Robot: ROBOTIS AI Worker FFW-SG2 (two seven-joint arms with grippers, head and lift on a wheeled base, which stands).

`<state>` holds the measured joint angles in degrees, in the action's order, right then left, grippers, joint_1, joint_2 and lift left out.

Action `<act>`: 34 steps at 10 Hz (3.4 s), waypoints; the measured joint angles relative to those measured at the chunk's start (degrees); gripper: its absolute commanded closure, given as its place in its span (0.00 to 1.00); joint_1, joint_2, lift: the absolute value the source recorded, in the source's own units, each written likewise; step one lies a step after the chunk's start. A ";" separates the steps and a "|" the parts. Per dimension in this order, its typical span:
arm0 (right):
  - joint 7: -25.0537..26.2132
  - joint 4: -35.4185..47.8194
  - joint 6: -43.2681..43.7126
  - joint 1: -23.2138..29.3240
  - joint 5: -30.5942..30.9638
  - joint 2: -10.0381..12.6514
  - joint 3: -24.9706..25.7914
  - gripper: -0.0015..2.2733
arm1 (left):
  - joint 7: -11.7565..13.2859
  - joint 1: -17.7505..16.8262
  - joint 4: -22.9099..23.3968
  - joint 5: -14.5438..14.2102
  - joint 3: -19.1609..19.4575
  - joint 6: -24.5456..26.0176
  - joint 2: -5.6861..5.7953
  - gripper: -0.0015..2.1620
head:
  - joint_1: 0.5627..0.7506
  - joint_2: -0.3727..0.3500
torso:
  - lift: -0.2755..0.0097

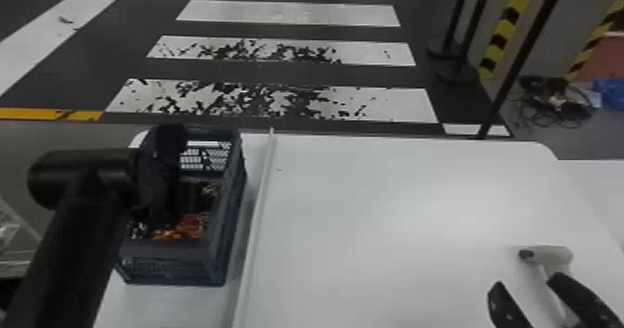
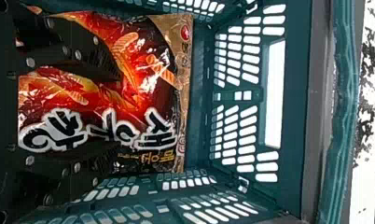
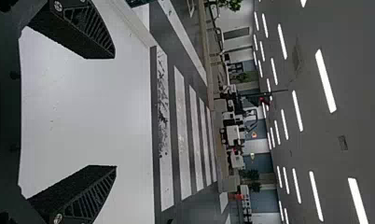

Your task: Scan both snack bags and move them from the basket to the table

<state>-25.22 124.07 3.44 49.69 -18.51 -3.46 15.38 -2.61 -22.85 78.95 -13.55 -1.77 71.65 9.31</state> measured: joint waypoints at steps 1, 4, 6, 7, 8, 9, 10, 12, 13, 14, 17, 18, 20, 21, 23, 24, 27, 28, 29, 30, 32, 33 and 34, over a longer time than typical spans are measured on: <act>0.02 0.03 0.09 0.10 -0.09 -0.11 0.00 0.04 | -0.05 -0.06 -0.55 0.23 0.01 -0.54 -0.16 0.81 | 0.70 0.51 | 0.62; 0.08 0.03 0.18 0.17 -0.41 -0.43 0.02 0.04 | 0.92 0.60 0.06 1.28 -0.14 -0.35 -0.34 0.87 | 0.70 0.50 | 0.62; 0.06 0.03 1.13 0.63 -1.23 -0.59 0.27 0.04 | 1.43 1.73 0.25 1.65 -0.01 -0.50 -0.34 0.88 | 0.70 0.50 | 0.62; 0.06 0.08 1.74 0.95 -1.40 -0.64 0.34 0.04 | 1.16 3.13 1.59 2.02 0.54 -0.51 -0.34 0.88 | 0.70 0.50 | 0.62; 0.06 0.15 2.39 1.27 -1.43 -0.65 0.36 0.04 | 0.44 5.05 4.91 2.13 1.20 -0.04 -0.35 0.87 | 0.70 0.51 | 0.62; 0.04 0.37 2.93 1.72 -1.44 -0.62 0.35 0.04 | 0.00 6.63 8.73 2.09 1.76 1.15 -0.30 0.88 | 0.70 0.51 | 0.62; 0.03 0.66 3.76 2.27 -1.48 -0.59 0.29 0.04 | -0.59 7.84 12.35 1.98 2.36 2.55 -0.22 0.88 | 0.70 0.52 | 0.62; 0.00 0.98 5.43 3.31 -1.70 -0.50 0.33 0.04 | -1.91 9.87 18.99 1.61 2.71 3.68 0.04 0.88 | 0.70 0.52 | 0.62; 0.01 1.01 6.45 3.85 -1.79 -0.37 0.37 0.04 | -2.69 10.70 21.82 1.47 2.63 4.24 0.08 0.88 | 0.70 0.52 | 0.62; 0.01 1.02 7.36 4.25 -1.86 -0.31 0.42 0.04 | -3.51 11.69 24.74 1.44 2.53 4.63 0.11 0.88 | 0.70 0.52 | 0.62; 0.00 1.02 9.20 5.29 -1.92 -0.16 0.57 0.04 | -4.88 14.24 33.34 2.09 2.07 7.43 0.34 0.88 | 0.70 0.51 | 0.62; 0.00 1.01 9.37 5.45 -1.92 -0.15 0.58 0.04 | -4.86 14.90 36.08 2.12 2.05 7.95 0.36 0.88 | 0.70 0.50 | 0.62; 0.00 1.00 9.43 5.56 -1.88 -0.15 0.53 0.04 | -5.15 16.30 40.91 2.13 2.40 9.74 0.44 0.88 | 0.70 0.50 | 0.62; -0.06 1.00 9.43 5.68 -1.88 -0.16 0.49 0.04 | -5.24 16.90 42.80 2.17 2.64 10.61 0.53 0.88 | 0.70 0.50 | 0.62; -0.16 1.00 9.43 5.84 -1.88 -0.23 0.44 0.04 | -5.30 18.17 46.02 2.05 3.66 12.27 0.68 0.88 | 0.70 0.51 | 0.62; -0.18 1.00 9.43 5.85 -1.87 -0.24 0.43 0.04 | -5.44 18.74 47.39 1.93 4.14 12.53 0.91 0.88 | 0.70 0.52 | 0.62; -0.18 1.00 9.43 5.78 -1.77 -0.30 0.27 0.04 | -5.93 19.57 50.15 1.22 4.97 13.03 1.94 0.88 | 0.70 0.54 | 0.62; -0.18 0.98 9.43 5.77 -1.72 -0.32 0.32 0.04 | -6.05 19.61 50.41 0.90 4.98 12.98 1.99 0.88 | 0.70 0.54 | 0.62; -0.18 0.96 9.43 5.79 -1.71 -0.34 0.48 0.04 | -6.20 19.61 50.43 0.50 4.83 12.87 1.92 0.88 | 0.70 0.54 | 0.62; -0.18 0.96 9.43 5.87 -1.75 -0.37 0.67 0.04 | -6.53 19.61 50.42 0.29 4.67 12.74 1.85 0.88 | 0.70 0.53 | 0.62; -0.27 0.86 9.43 5.95 -1.79 -0.35 0.87 0.04 | -6.89 19.33 50.35 -0.13 4.59 12.53 1.76 0.88 | 0.70 0.52 | 0.62; -0.27 0.83 9.43 5.95 -1.79 -0.33 0.88 0.04 | -7.06 19.00 50.40 -0.52 4.59 12.54 1.56 0.88 | 0.70 0.52 | 0.62; -0.27 0.78 9.43 5.95 -1.79 -0.28 0.86 0.04 | -7.07 18.61 51.02 -1.15 4.59 12.64 1.41 0.88 | 0.70 0.50 | 0.62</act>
<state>-25.49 124.85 12.87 55.64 -20.30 -3.73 16.23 -9.67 -4.24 129.97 -14.70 2.82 84.30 10.72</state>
